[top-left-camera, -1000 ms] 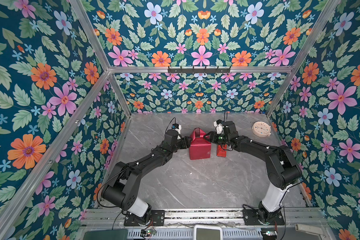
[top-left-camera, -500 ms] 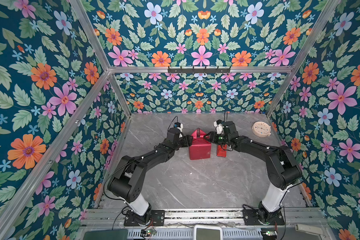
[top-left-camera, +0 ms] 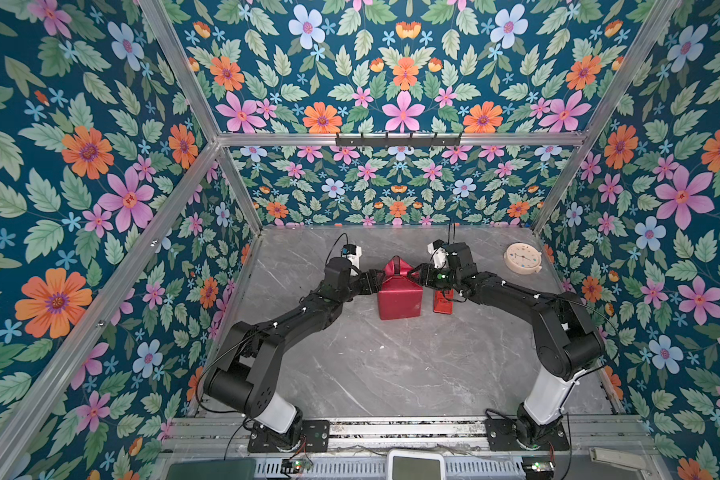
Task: Wrap the gift box in paper
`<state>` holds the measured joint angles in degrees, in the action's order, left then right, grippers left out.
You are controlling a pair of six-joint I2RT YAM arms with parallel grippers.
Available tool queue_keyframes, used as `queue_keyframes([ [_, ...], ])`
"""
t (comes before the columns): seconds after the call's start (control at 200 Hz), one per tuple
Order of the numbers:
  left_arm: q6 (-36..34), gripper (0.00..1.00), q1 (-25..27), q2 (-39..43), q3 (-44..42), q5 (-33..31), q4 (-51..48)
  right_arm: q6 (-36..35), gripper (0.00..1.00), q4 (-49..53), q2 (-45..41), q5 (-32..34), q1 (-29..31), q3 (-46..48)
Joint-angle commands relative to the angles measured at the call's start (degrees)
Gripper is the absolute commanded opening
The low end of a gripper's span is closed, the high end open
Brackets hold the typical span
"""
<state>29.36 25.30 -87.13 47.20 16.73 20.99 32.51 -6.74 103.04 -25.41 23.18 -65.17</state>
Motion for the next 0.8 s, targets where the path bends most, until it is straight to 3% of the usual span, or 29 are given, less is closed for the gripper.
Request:
queue_keyframes([
  [0.0,-0.6,0.78,-1.2,2.4,-2.0,1.3,1.5,-1.0,0.52,5.8,0.1,0.9,0.1,0.3],
  [0.545,-3.6,0.76,0.0,-5.4,4.3,3.9,-3.1,-1.2,0.52,5.9,0.2,0.5,0.0,-0.1],
  [0.795,-5.0,0.76,-0.1,-9.4,6.8,1.7,-2.5,-2.4,0.52,5.6,-0.3,-0.6,0.0,-0.4],
])
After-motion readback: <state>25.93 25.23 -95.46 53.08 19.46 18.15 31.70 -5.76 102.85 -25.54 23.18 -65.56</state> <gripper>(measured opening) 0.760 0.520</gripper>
